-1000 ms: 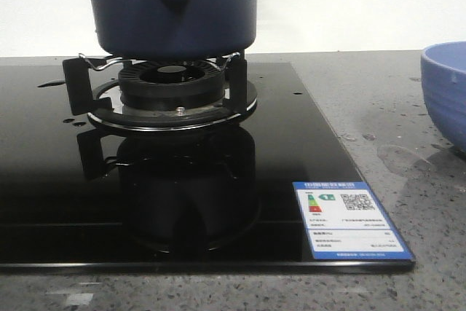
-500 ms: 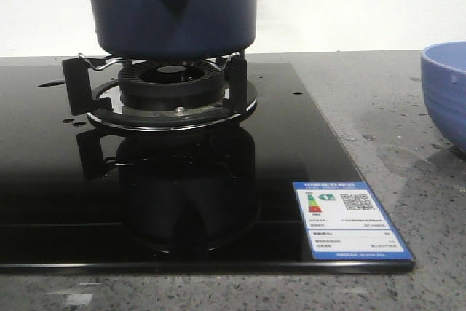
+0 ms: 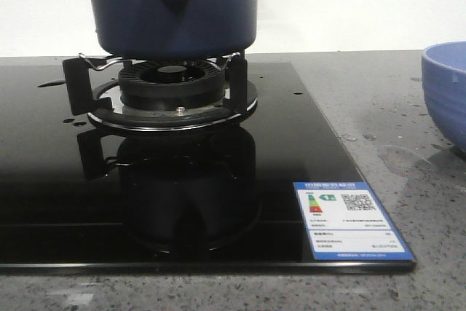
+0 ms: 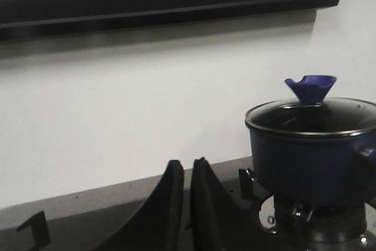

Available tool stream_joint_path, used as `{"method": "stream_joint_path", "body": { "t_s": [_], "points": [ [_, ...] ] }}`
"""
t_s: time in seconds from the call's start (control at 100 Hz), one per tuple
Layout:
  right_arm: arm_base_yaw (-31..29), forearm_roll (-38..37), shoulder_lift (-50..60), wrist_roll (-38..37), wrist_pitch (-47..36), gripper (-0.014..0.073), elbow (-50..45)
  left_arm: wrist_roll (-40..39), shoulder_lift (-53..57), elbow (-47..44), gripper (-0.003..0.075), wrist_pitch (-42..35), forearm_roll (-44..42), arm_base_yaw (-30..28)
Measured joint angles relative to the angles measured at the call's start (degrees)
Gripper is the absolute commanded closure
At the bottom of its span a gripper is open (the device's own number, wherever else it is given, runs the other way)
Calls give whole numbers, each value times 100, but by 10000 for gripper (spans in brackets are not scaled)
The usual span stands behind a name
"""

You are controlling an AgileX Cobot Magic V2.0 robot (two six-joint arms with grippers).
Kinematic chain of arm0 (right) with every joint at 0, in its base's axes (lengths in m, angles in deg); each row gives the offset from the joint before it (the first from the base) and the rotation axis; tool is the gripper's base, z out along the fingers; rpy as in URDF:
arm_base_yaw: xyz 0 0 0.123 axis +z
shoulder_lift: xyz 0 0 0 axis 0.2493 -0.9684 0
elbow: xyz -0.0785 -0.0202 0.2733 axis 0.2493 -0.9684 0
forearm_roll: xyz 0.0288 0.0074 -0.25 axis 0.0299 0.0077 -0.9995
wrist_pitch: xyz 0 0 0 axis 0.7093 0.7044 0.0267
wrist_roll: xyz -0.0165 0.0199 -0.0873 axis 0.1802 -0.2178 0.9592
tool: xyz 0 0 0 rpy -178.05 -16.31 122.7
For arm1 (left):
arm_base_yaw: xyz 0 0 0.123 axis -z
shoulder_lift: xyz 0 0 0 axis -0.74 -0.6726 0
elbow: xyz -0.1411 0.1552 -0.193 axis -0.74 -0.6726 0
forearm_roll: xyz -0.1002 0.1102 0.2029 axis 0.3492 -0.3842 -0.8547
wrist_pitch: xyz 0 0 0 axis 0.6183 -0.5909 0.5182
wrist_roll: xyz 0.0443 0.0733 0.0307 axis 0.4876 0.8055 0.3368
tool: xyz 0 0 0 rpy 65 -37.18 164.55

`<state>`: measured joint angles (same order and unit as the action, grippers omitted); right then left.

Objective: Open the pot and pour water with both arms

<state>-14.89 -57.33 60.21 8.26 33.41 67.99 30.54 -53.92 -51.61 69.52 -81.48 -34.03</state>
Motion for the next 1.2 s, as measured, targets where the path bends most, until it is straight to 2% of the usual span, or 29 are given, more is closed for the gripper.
{"method": "stream_joint_path", "body": {
  "t_s": [0.08,0.2,0.42,0.67,1.2],
  "points": [
    [0,0,0,0,0,663,0,-496,0,-386,741,-133,-368,0],
    [0,0,0,0,0,663,0,-706,0,-954,741,-42,-508,-38],
    [0,0,0,0,0,663,0,-761,160,-1410,741,958,-508,-591],
    [0,0,0,0,-11,663,-22,-773,375,-1451,741,1393,-264,-1101],
    [0,10,0,0,-11,663,-31,-782,375,-1451,741,1415,-217,-1140]
  ]
}}
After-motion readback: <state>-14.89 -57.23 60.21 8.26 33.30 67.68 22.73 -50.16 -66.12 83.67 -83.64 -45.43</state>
